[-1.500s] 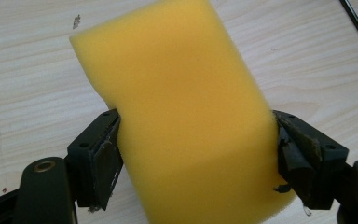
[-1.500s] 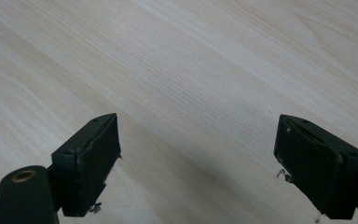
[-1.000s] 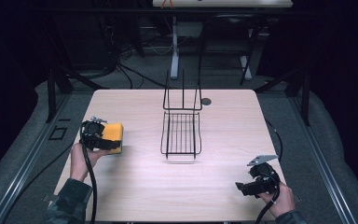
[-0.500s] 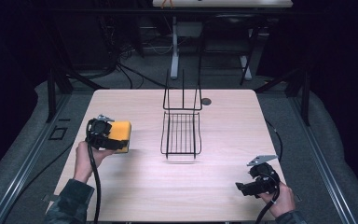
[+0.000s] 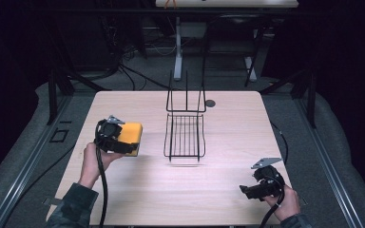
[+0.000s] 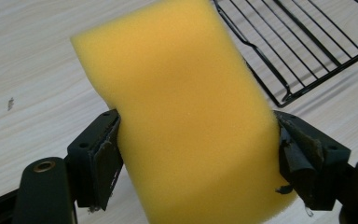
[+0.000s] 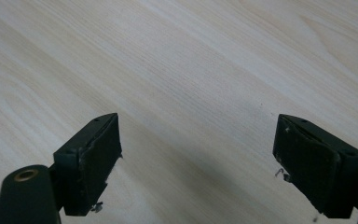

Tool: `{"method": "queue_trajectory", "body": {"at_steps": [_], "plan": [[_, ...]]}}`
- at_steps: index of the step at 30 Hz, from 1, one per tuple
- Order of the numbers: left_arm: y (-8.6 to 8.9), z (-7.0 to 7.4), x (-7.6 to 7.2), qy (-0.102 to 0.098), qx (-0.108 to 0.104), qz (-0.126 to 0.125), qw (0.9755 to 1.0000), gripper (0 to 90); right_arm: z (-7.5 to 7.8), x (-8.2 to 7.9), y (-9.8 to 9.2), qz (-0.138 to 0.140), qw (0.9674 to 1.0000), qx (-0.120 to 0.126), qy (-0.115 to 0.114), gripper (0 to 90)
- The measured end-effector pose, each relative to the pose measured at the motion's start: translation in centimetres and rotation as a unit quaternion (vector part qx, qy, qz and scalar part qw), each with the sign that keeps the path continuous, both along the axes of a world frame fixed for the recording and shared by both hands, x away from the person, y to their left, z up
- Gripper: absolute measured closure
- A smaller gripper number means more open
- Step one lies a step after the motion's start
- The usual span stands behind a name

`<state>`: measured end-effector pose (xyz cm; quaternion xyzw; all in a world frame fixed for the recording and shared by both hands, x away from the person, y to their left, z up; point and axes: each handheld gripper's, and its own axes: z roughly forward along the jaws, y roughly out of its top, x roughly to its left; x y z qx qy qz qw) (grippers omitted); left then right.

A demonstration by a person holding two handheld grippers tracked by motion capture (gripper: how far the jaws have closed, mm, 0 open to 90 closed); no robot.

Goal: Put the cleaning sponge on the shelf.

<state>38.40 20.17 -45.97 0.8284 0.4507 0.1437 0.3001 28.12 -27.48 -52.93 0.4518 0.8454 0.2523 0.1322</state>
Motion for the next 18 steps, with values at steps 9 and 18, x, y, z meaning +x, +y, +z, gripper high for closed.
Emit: {"method": "queue_trajectory", "body": {"at_steps": [9,18], "plan": [[-2.2,0.5,-0.1,-0.001,0.0,-0.036,0.9993,21.9,0.0,0.0,-0.1,0.001,1.0,0.003,0.0,13.3],[-3.5,1.0,0.1,-0.006,-0.006,-0.05,0.9987,21.6,0.2,-0.1,-0.2,0.001,0.9999,0.01,-0.007,10.7]]}}
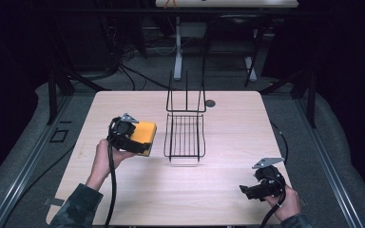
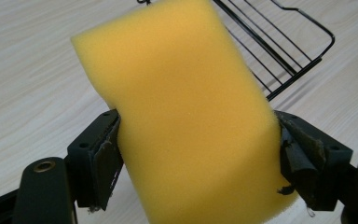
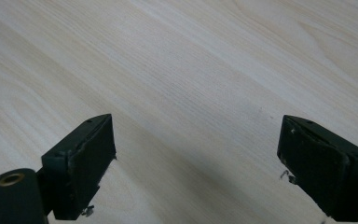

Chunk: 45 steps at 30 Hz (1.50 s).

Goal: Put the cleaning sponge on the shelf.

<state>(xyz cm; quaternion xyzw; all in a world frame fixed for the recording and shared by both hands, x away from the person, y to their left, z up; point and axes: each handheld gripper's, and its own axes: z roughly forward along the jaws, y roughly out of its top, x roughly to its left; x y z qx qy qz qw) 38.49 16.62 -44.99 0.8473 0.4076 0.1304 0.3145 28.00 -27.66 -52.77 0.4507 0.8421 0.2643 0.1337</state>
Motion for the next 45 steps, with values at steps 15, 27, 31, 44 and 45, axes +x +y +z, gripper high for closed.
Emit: {"method": "queue_trajectory", "body": {"at_steps": [15,27,31,44,45], "plan": [[-1.4,0.8,0.1,0.007,-0.016,-0.029,0.9994,21.4,-0.1,0.1,-0.1,-0.008,0.9999,-0.007,-0.005,0.0],[-2.7,1.2,0.2,0.012,-0.023,-0.043,0.9987,21.2,-0.3,0.0,0.0,-0.002,0.9998,-0.018,-0.005,0.0],[-3.3,1.1,0.3,0.02,-0.023,-0.05,0.9983,21.0,-0.4,0.1,0.1,0.0,0.9998,-0.022,0.0,0.0],[-4.1,0.3,1.0,0.029,-0.032,-0.049,0.9979,20.8,-0.3,-0.1,0.2,0.004,0.9997,-0.024,-0.006,0.6],[-4.1,0.3,1.0,0.029,-0.032,-0.049,0.9979,20.7,-0.3,-0.1,0.2,0.004,0.9997,-0.024,-0.006,0.6]]}}
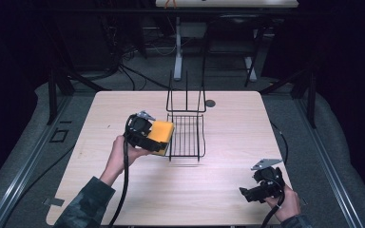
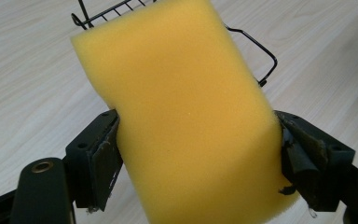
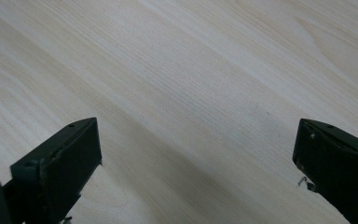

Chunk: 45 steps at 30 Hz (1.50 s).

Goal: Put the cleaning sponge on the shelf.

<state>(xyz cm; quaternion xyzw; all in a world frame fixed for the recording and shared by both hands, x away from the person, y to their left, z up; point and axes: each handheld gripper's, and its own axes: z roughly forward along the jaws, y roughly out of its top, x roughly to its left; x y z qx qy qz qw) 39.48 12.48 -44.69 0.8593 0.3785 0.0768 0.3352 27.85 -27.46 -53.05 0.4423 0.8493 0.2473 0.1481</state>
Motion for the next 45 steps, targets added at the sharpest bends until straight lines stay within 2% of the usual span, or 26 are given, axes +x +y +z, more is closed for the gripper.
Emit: {"method": "queue_trajectory", "body": {"at_steps": [2,7,16,18,22,31,36,45], "plan": [[-0.2,-0.3,0.3,0.003,-0.008,0.001,1.0,20.7,0.0,0.0,0.0,0.0,1.0,0.0,0.001,1.0],[-0.7,-0.7,0.6,0.005,-0.011,0.003,0.9999,20.7,0.0,0.2,0.2,0.004,1.0,0.0,0.002,1.1],[-1.8,-1.1,1.2,-0.002,-0.017,0.01,0.9998,20.8,0.0,0.2,0.1,0.006,1.0,0.0,0.003,1.3],[-1.9,-1.1,1.3,-0.003,-0.012,0.008,0.9999,20.8,-0.1,0.2,0.2,0.005,1.0,0.0,0.006,1.5],[-2.4,-1.6,1.7,0.0,-0.018,0.009,0.9998,20.8,-0.1,0.2,0.2,0.007,1.0,-0.001,0.006,1.7],[-3.3,-2.4,1.7,-0.008,-0.016,0.011,0.9998,20.9,-0.1,0.2,0.2,0.008,0.9999,0.0,0.008,2.4],[-4.3,-3.3,1.6,-0.008,-0.024,0.012,0.9996,20.9,-0.1,0.2,0.2,0.013,0.9999,-0.004,0.007,2.9],[-5.4,-4.1,2.0,-0.013,-0.02,0.007,0.9997,20.9,-0.1,0.2,0.2,0.01,0.9999,-0.001,0.006,2.8]]}}
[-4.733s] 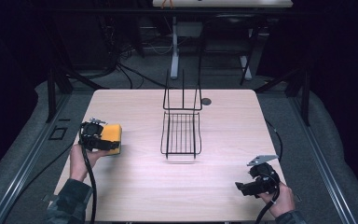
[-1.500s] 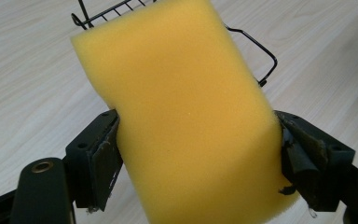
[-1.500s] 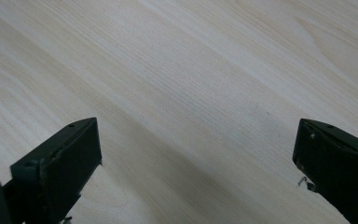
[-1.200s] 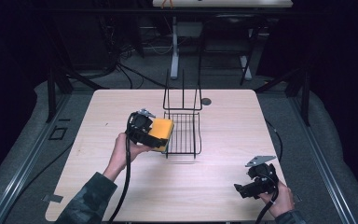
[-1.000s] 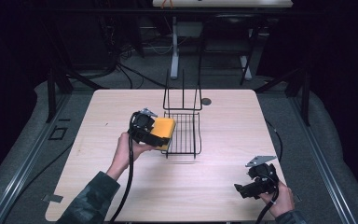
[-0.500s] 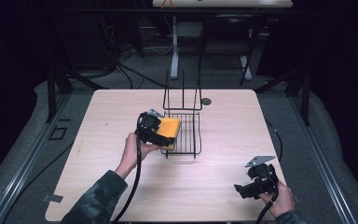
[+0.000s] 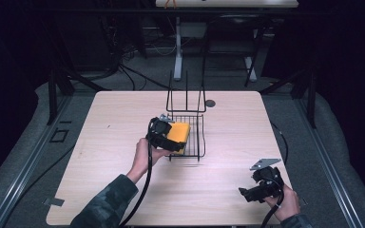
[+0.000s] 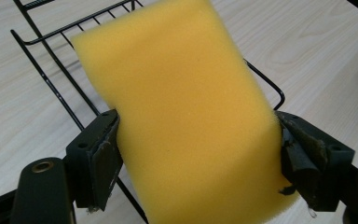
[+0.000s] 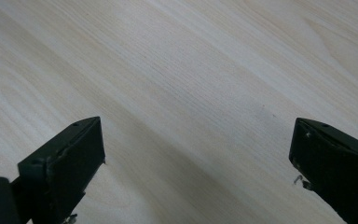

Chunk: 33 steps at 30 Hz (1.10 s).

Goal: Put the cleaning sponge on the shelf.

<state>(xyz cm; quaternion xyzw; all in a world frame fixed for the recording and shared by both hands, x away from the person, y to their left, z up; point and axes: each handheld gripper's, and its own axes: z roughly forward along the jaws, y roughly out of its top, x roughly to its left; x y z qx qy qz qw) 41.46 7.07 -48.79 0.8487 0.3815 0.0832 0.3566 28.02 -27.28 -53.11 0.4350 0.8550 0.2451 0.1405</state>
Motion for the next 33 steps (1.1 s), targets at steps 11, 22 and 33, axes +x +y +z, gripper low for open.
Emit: {"method": "queue_trajectory", "body": {"at_steps": [11,22,33], "plan": [[-1.5,-1.3,0.7,-0.002,-0.005,0.023,0.9997,21.0,0.0,0.0,0.0,0.001,1.0,0.001,0.002,2.8],[-2.9,-2.6,1.2,-0.006,0.008,0.051,0.9986,21.0,-0.1,0.0,0.0,0.0,1.0,0.002,0.003,2.8],[-4.0,-3.3,1.3,-0.012,0.026,0.061,0.9978,20.9,-0.1,0.0,0.0,0.002,1.0,0.0,0.003,2.9]]}}
